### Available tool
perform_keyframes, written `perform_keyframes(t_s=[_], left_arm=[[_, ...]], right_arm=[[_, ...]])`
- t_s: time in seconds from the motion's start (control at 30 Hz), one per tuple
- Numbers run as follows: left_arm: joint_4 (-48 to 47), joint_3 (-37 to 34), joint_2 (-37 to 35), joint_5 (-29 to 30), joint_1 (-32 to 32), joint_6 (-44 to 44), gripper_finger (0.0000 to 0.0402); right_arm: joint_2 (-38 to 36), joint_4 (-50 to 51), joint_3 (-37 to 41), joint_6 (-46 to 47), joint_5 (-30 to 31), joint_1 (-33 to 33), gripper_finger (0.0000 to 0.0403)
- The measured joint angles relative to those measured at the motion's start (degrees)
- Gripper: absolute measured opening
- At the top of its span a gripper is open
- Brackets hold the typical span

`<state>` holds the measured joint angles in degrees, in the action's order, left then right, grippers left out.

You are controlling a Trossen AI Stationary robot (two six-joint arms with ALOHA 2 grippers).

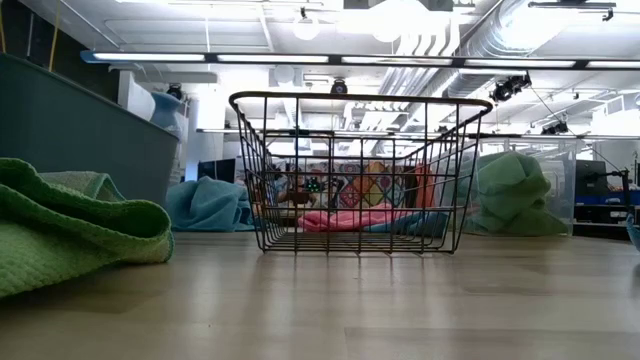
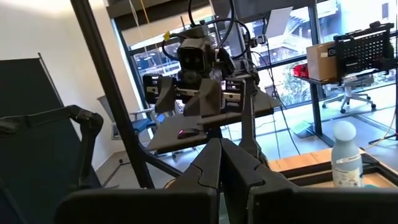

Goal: Sort microfiber towel by color & place in baskets
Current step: Put the green towel into the transparent bin

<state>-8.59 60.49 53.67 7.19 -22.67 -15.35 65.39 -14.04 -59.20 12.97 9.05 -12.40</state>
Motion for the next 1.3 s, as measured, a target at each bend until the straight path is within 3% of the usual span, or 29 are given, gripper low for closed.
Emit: perform_keyframes(t_s=[0.33,0.63,0.8,0.93,1.13,1.3], left_arm=[[7.2,0.0,4.5,14.6,-5.9,2.0,0.0188],[10.0,0.2,11.0,16.3,-10.9,-0.3,0.0188],[9.8,4.7,13.8,18.4,-13.6,2.1,0.0188],[0.4,10.9,16.9,16.9,-14.0,4.3,0.0188],[-22.6,22.6,21.8,11.3,-14.2,-2.8,0.0188],[-32.2,26.4,23.4,8.1,-16.4,-8.9,0.0188]], right_arm=[[0.0,-1.7,0.0,-1.6,-1.7,-0.2,0.0],[0.0,-1.7,0.0,-4.5,-4.9,-0.2,0.0],[0.0,-1.1,0.0,-6.2,-5.0,-0.2,0.0],[0.0,-0.3,0.0,-7.0,-5.0,-0.1,0.0],[0.0,1.5,0.0,-7.0,-5.0,-0.1,0.0],[0.0,1.8,0.0,-7.0,-5.0,0.0,0.0]])
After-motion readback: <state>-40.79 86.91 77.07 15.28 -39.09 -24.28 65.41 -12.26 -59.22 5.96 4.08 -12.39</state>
